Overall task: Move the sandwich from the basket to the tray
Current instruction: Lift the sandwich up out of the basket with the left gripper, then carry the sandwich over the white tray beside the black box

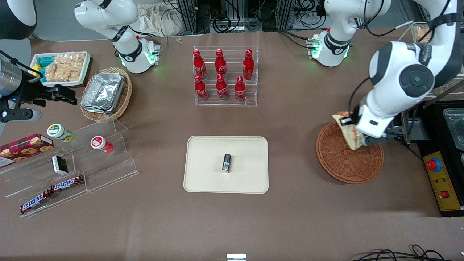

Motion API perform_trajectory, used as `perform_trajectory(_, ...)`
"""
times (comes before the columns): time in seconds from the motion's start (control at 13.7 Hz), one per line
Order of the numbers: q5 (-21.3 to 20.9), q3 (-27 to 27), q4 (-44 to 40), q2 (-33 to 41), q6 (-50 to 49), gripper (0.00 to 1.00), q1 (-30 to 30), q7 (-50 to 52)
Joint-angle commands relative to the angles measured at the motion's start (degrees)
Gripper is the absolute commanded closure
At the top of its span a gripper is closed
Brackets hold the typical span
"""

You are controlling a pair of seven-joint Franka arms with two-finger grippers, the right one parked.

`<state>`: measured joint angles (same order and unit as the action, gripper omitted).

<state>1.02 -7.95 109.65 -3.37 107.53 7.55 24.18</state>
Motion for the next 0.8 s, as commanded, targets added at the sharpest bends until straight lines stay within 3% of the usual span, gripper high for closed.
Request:
perform_trajectory(0.0, 1.79, -5.92, -5.13, -3.92, -0.57, 1.0, 0.18, -2.13)
perform_trajectory(0.29, 0.57, -14.98, -8.75, -11.38, 5.22, 1.0, 3.15, 0.24)
perform_trajectory(0.44, -2.23, -14.9, -8.58, -15.51, 9.96, 1.0, 7.81, 0.69)
perform_trajectory(0.73, -8.12, -14.9, -8.84, -24.56, 19.98, 1.0, 9.23, 3.14)
